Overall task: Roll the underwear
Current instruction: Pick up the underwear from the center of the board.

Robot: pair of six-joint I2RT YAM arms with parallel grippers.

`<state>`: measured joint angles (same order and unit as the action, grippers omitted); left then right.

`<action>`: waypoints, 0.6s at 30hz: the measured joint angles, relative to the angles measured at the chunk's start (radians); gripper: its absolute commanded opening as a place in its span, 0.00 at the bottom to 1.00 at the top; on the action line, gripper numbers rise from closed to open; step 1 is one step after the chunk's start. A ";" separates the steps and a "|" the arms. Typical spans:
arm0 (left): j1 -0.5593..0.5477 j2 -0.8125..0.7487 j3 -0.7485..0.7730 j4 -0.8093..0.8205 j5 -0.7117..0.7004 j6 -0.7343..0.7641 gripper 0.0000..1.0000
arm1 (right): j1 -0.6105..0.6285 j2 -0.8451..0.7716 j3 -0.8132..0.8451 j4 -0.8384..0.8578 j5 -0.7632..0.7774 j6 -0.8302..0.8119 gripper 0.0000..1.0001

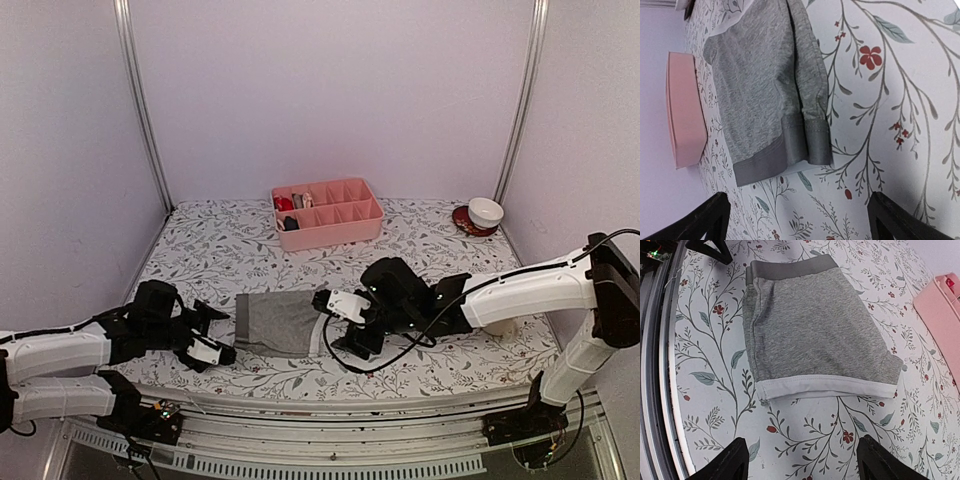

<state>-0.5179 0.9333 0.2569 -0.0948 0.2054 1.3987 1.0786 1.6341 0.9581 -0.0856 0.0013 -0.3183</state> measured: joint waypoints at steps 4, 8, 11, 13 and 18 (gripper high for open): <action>-0.025 0.013 -0.013 0.024 0.000 0.058 0.95 | 0.000 -0.064 -0.031 0.053 0.005 -0.002 0.76; -0.063 0.051 -0.021 0.065 -0.015 0.085 0.85 | 0.000 -0.114 -0.057 0.122 0.024 -0.011 0.76; -0.087 0.077 -0.021 0.089 -0.032 0.095 0.78 | 0.000 -0.122 -0.071 0.152 0.035 -0.015 0.76; -0.103 0.096 -0.021 0.109 -0.042 0.099 0.74 | 0.000 -0.123 -0.082 0.168 0.042 -0.016 0.76; -0.144 0.156 -0.018 0.173 -0.083 0.101 0.69 | 0.000 -0.123 -0.092 0.185 0.050 -0.018 0.76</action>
<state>-0.6621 1.0893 0.2394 0.0780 0.1226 1.4998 1.0786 1.5112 0.8665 0.0998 0.0509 -0.3363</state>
